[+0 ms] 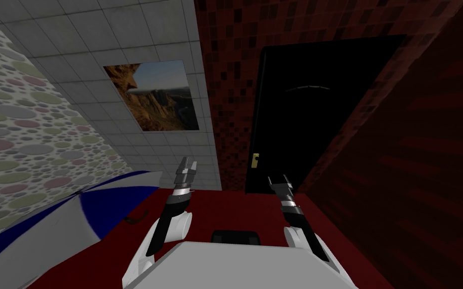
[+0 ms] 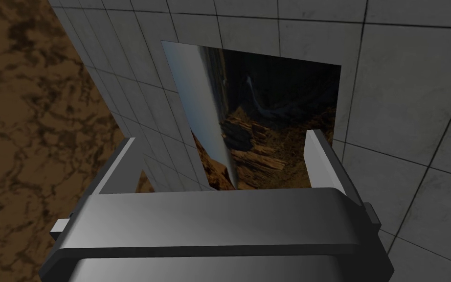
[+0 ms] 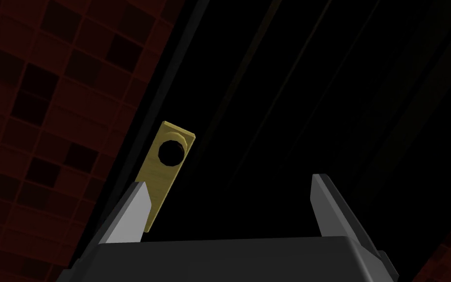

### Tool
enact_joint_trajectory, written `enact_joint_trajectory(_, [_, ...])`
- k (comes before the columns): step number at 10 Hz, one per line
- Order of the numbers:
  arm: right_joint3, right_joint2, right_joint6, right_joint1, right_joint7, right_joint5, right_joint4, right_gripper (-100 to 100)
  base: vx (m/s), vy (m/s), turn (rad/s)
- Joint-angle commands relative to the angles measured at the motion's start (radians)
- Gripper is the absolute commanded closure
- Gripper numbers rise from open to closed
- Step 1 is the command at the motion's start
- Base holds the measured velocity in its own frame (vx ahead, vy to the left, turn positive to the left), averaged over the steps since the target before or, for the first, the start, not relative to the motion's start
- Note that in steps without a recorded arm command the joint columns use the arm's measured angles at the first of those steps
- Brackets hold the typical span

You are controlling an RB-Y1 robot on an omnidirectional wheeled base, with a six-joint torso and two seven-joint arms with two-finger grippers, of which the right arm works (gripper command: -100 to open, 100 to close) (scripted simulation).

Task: Pull the door open

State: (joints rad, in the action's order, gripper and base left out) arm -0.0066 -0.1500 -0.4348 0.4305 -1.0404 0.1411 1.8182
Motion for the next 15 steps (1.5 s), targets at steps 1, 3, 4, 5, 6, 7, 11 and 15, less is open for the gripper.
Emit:
enact_joint_trajectory(1, [-0.003, -0.005, 0.007, 0.000, -0.048, 0.010, -0.018, -100, 0.075, -0.019, 0.111])
enact_joint_trajectory(3, [-0.007, -0.012, 0.017, -0.001, -0.103, 0.024, -0.042, -100, 0.091, -0.021, 0.095])
enact_joint_trajectory(4, [-0.009, -0.015, 0.021, -0.002, -0.131, 0.031, -0.055, -100, 0.098, -0.012, 0.111])
enact_joint_trajectory(5, [-0.011, -0.018, 0.026, -0.003, -0.161, 0.037, -0.066, -100, 0.096, -0.013, 0.111])
enact_joint_trajectory(6, [-0.013, -0.020, 0.030, -0.003, -0.187, 0.043, -0.077, -100, 0.102, -0.016, 0.084])
enact_joint_trajectory(7, [-0.014, -0.023, 0.034, -0.004, -0.213, 0.049, -0.088, -100, 0.098, -0.024, 0.084])
enact_joint_trajectory(11, [-0.021, -0.033, 0.049, -0.006, -0.309, 0.072, -0.128, -100, 0.094, -0.023, 0.084])
enact_joint_trajectory(15, [-0.026, -0.041, 0.062, -0.007, -0.390, 0.091, -0.162, -100, 0.074, -0.028, 0.073])
